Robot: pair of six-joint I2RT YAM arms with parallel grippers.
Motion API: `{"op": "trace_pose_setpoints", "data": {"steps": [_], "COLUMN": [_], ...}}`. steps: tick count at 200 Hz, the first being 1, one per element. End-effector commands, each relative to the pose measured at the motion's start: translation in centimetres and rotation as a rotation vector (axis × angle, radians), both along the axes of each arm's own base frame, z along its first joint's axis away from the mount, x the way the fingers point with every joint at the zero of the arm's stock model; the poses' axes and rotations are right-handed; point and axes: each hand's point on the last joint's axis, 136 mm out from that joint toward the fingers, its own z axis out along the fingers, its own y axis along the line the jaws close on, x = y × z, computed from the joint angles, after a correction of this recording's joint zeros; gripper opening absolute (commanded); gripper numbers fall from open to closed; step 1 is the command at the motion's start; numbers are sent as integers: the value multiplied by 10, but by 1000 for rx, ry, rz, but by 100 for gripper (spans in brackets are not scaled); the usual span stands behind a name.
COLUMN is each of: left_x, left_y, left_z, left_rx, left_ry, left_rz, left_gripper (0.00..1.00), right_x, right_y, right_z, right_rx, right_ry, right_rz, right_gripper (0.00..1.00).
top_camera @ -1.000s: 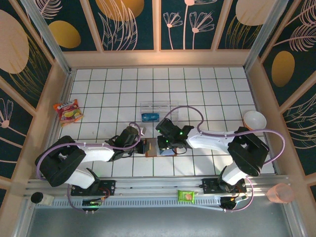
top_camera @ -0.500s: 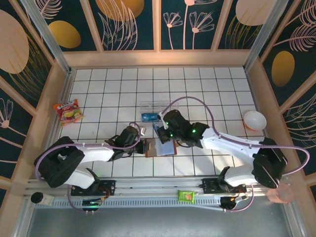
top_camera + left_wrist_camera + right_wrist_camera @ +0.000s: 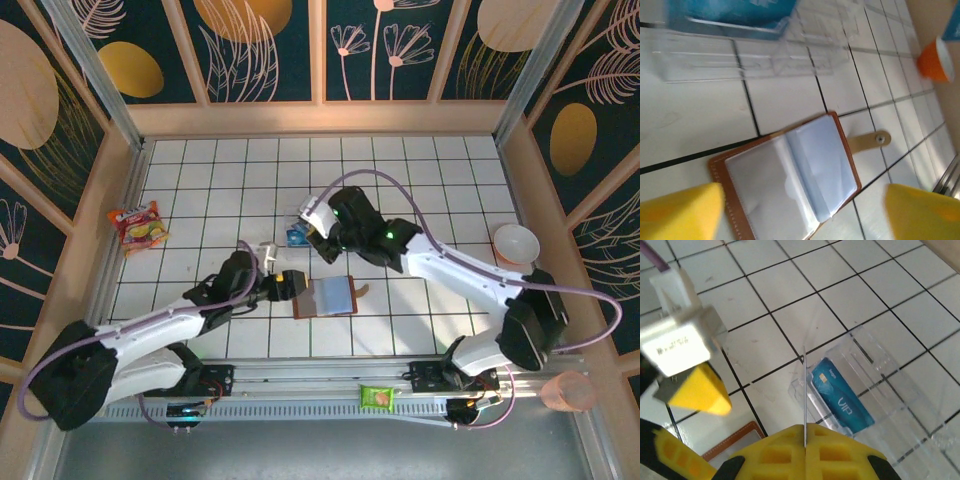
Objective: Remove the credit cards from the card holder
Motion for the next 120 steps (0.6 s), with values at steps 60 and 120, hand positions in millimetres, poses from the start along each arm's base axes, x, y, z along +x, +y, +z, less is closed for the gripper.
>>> {"op": "trace_pose_setpoints", "data": {"steps": [60,120], "left_x": [-10,-4], "left_y": [50,65], "left_z": [-18,-18], "left_rx": [39,134], "left_ry": [91,84], "left_rz": [157,217], "left_gripper": [99,99], "right_x": [27,42], "right_y": [17,15], "right_z": [-37,-73], "right_rx": [-360,-508], "right_ry": [-28,-25], "right_rz": [322,395], "right_gripper": [0,0]}}
